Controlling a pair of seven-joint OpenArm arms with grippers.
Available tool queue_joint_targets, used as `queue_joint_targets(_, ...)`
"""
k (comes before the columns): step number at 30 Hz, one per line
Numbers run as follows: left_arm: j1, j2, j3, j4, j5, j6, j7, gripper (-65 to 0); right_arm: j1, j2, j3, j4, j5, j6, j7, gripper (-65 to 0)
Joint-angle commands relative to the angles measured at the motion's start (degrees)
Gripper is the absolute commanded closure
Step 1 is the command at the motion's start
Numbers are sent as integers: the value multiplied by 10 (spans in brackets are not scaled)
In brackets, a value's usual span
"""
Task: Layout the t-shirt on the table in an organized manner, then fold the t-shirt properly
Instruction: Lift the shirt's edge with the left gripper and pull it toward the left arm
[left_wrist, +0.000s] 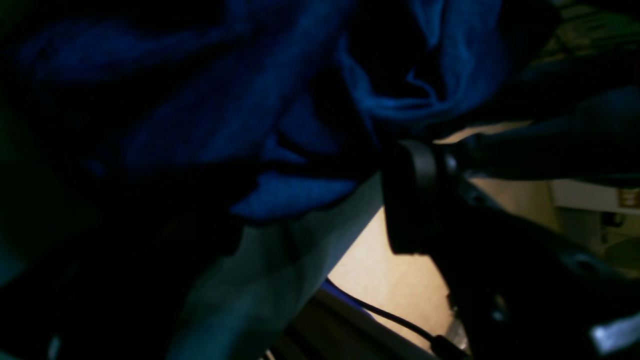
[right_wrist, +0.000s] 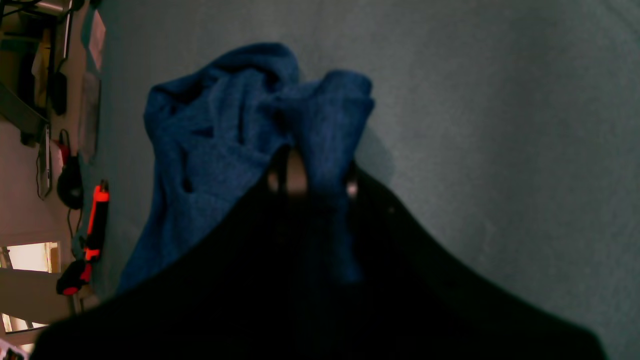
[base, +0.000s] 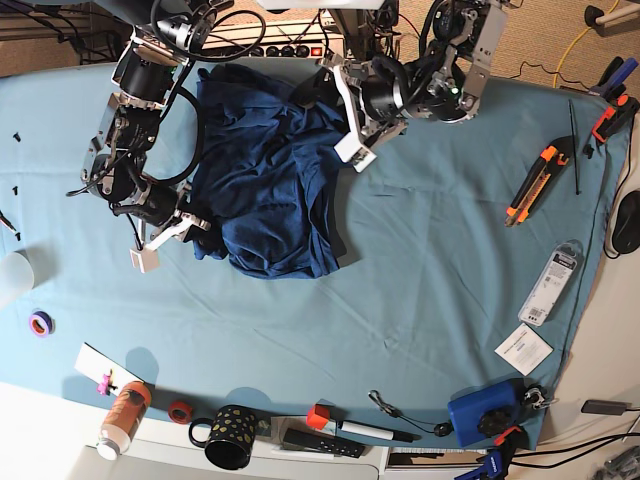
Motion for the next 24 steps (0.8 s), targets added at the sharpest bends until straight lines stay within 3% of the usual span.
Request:
queue_joint_targets(1, 5, -3, -8, 0, 16, 7, 24, -410, 11, 7, 1, 8, 5, 2, 4, 0)
queue_joint_targets(10, 14, 22, -107, 0, -95, -44, 41, -410, 11, 7, 1, 8, 5, 2, 1, 0)
queue_joint_targets(24, 23, 52, -70, 0, -99, -44, 34, -410, 11, 7, 1, 8, 5, 2, 0, 0)
